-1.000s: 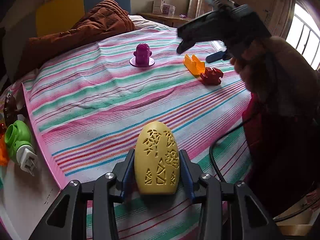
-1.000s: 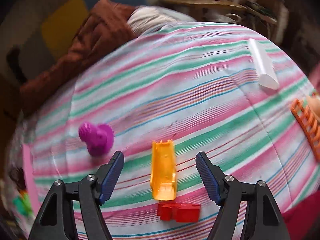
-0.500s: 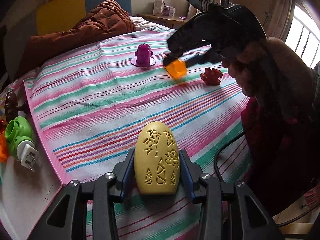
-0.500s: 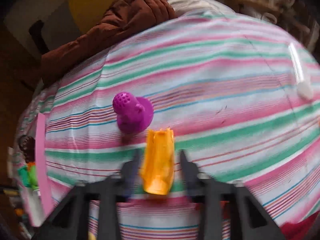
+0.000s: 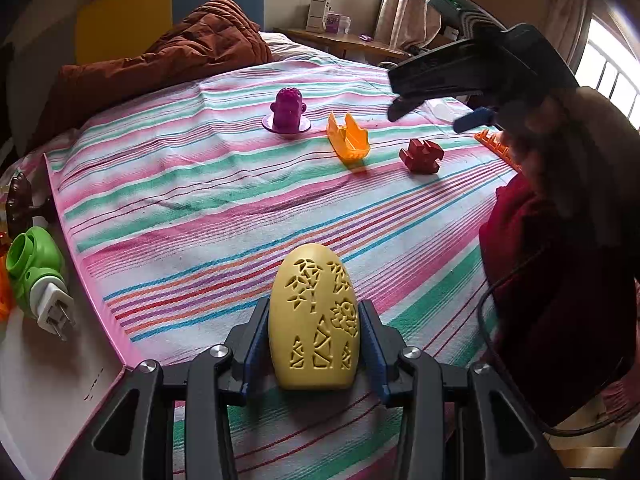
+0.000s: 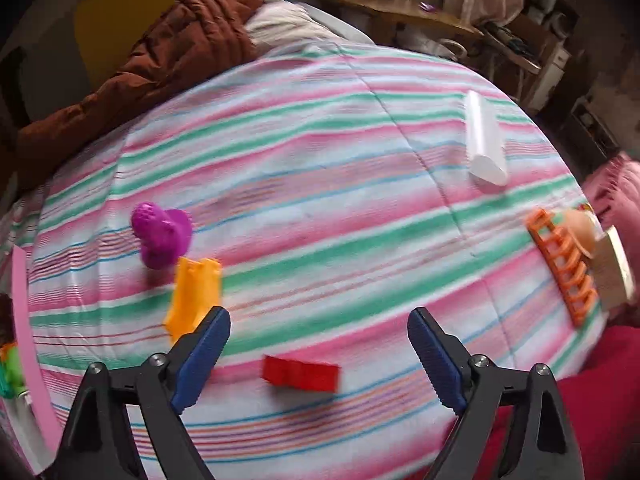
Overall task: Organize rigid objects
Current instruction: 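Grasp the red block piece with the right gripper, then place the yellow egg in the tray with left gripper while right holds red block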
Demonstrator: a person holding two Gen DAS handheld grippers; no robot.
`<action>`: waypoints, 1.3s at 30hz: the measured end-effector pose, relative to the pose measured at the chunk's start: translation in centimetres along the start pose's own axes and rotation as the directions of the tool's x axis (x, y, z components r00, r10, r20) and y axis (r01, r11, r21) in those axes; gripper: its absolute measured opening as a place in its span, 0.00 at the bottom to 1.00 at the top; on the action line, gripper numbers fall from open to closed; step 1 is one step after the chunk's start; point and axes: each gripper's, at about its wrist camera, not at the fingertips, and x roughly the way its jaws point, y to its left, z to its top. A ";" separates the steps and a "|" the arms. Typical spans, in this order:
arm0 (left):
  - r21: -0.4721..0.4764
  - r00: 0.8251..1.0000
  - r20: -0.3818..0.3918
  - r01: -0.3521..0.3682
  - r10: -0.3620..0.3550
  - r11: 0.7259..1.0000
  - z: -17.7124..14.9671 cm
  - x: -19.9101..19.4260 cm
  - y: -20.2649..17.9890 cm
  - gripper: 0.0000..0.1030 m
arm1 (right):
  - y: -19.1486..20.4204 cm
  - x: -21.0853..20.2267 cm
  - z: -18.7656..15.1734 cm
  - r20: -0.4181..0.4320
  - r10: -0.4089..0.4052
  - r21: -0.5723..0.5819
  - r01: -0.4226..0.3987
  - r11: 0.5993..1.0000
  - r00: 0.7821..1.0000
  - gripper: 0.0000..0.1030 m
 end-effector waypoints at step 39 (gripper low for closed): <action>-0.228 0.977 0.130 -0.134 0.167 0.964 0.4 -10.4 6.1 0.42 | 15.2 0.6 -7.4 -0.083 0.311 -0.551 -0.304 0.777 0.947 0.46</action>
